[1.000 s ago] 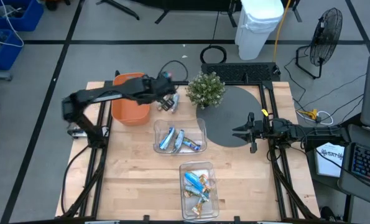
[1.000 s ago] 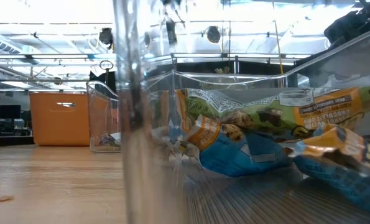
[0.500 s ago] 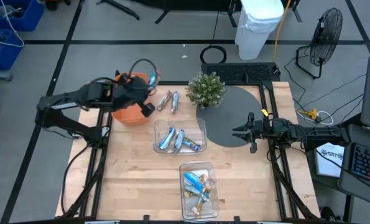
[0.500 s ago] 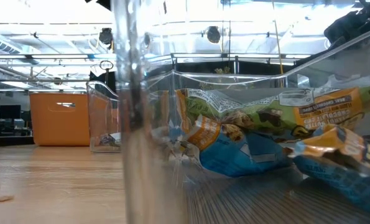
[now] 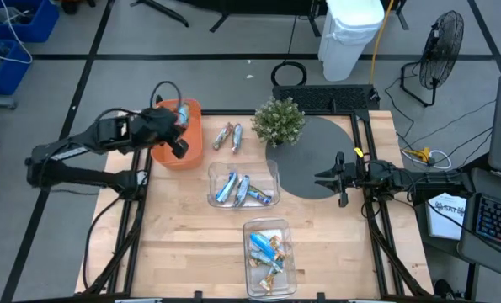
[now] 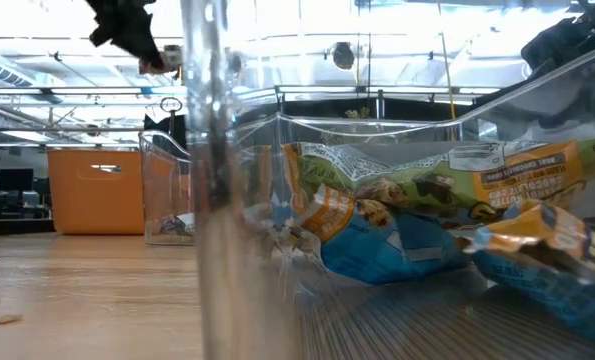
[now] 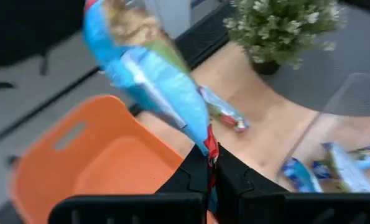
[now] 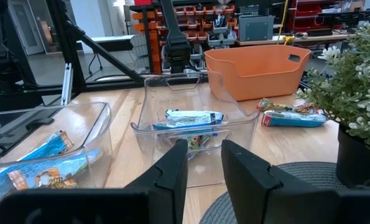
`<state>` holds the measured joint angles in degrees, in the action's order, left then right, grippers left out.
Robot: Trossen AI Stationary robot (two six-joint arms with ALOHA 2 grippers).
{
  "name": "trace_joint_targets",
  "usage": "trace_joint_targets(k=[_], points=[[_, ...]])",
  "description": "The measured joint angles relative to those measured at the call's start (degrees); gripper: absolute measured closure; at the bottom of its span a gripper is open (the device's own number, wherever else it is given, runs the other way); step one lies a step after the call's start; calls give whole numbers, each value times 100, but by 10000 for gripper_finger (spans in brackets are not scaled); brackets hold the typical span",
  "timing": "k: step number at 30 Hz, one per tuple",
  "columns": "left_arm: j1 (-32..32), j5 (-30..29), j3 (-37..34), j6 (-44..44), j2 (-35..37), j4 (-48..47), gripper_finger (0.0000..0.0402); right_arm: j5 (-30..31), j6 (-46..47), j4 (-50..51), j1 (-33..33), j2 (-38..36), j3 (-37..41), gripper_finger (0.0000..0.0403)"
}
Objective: Pick and place Granola Bars by type
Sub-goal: Put the red granola bar into the orange bin
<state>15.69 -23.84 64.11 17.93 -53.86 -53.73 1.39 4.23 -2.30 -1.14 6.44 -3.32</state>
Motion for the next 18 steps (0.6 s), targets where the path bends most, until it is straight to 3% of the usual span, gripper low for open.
trace_joint_targets(k=[5,10,18], points=[[732,869,-913,174,613,499,396,0,0,0,2,2,0,314],[1371,906,-1552,668,661,394,391,0,1,1,1,1,-1,314],[2146,1239,-2176,641,625,400,393,0,2,0,0,2,-1,314]])
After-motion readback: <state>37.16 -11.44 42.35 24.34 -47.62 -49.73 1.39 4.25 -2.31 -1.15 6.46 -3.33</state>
